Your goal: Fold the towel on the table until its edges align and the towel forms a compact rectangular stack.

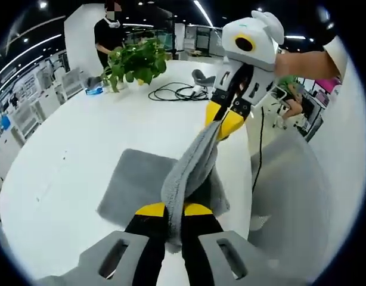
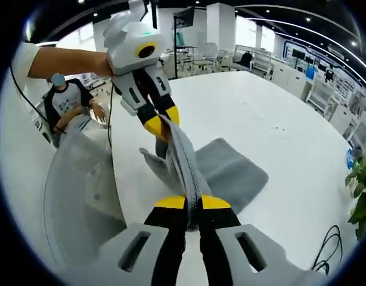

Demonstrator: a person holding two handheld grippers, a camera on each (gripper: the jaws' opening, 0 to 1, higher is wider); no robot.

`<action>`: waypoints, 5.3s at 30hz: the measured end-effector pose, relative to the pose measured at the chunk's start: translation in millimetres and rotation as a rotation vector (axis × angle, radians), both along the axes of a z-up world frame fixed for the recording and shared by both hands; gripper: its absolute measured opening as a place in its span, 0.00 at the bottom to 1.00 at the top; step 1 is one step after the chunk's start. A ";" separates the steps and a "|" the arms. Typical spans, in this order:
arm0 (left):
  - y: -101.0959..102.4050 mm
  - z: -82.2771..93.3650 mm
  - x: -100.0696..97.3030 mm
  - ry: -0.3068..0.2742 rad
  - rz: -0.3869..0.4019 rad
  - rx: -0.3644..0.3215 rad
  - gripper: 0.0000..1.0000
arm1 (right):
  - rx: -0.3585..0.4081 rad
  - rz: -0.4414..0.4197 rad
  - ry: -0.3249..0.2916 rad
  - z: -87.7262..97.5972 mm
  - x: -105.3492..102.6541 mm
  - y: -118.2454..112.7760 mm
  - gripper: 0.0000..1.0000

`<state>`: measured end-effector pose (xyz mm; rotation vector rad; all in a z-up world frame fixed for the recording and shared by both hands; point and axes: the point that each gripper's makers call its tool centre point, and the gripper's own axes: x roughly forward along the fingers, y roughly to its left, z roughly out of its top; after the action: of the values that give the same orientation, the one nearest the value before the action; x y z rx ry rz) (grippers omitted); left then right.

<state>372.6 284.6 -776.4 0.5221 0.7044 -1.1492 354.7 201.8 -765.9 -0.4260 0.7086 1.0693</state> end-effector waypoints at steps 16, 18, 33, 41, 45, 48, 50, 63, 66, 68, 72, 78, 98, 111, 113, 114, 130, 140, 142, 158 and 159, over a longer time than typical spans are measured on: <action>-3.5 -9.1 42.2 -0.141 0.043 0.053 0.09 | -0.006 -0.052 0.028 -10.6 35.8 -3.7 0.04; -3.8 -9.0 38.7 -0.122 0.045 0.043 0.09 | -0.012 -0.038 0.040 -10.6 30.7 -4.5 0.04; 7.0 8.1 -8.4 -0.107 0.003 -0.024 0.08 | 0.057 0.057 0.171 4.7 -26.3 8.2 0.03; 13.2 18.1 -26.1 -0.104 -0.022 -0.035 0.08 | 0.082 0.075 0.256 11.2 -52.0 17.2 0.03; 15.5 24.3 -36.1 -0.080 -0.040 -0.049 0.08 | 0.101 0.105 0.297 19.0 -67.8 22.1 0.03; 16.9 28.9 -40.2 -0.055 -0.048 -0.059 0.08 | 0.119 0.127 0.354 27.2 -82.3 27.8 0.03; 16.9 33.0 -38.7 -0.053 -0.047 -0.069 0.08 | 0.127 0.136 0.359 30.9 -84.9 30.1 0.03; 16.6 16.7 -4.7 -0.119 -0.017 -0.010 0.09 | 0.108 0.002 0.177 17.1 -20.7 21.0 0.04; 14.5 14.3 2.0 -0.132 -0.017 -0.007 0.10 | 0.103 -0.021 0.158 12.6 -10.4 16.1 0.04; 12.6 12.7 4.8 -0.131 -0.013 -0.008 0.10 | 0.087 -0.027 0.128 9.5 -3.6 13.0 0.04; 9.5 6.3 14.9 -0.141 -0.006 -0.001 0.10 | 0.064 -0.045 0.116 1.8 7.8 9.2 0.04; 8.1 -9.2 27.0 -0.124 0.009 0.018 0.11 | 0.022 -0.069 0.096 -12.8 20.3 6.3 0.04; 14.4 -67.3 64.3 -0.089 0.048 0.110 0.15 | -0.049 -0.158 0.134 -71.3 62.3 -1.3 0.05; 28.0 -106.1 90.0 -0.073 0.075 0.200 0.17 | -0.159 -0.201 0.155 -107.4 88.7 -5.0 0.05; 27.9 -109.9 88.7 -0.063 0.074 0.202 0.17 | -0.162 -0.205 0.161 -110.5 90.1 -5.2 0.05; 28.4 -111.0 88.7 -0.064 0.074 0.204 0.17 | -0.162 -0.208 0.163 -111.9 90.5 -5.5 0.05; 35.7 -75.7 90.0 -0.123 0.144 0.104 0.20 | -0.057 -0.239 0.026 -63.9 106.3 -16.2 0.04; 35.0 -48.2 70.7 -0.126 0.166 0.029 0.20 | -0.035 -0.250 0.032 -51.6 81.1 -29.9 0.04; 28.1 -44.0 61.4 -0.115 0.145 0.004 0.20 | -0.036 -0.247 0.051 -55.2 72.0 -31.6 0.01; -26.8 -19.9 -20.2 0.084 0.000 -0.232 0.28 | -0.022 -0.207 0.120 -73.2 39.8 -24.9 0.03; -28.9 -18.1 -25.0 0.086 -0.010 -0.238 0.29 | -0.017 -0.208 0.122 -72.9 39.6 -24.5 0.03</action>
<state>347.7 255.7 -794.4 0.2773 0.6286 -1.2509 394.3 177.3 -838.8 -0.2962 0.8517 0.8980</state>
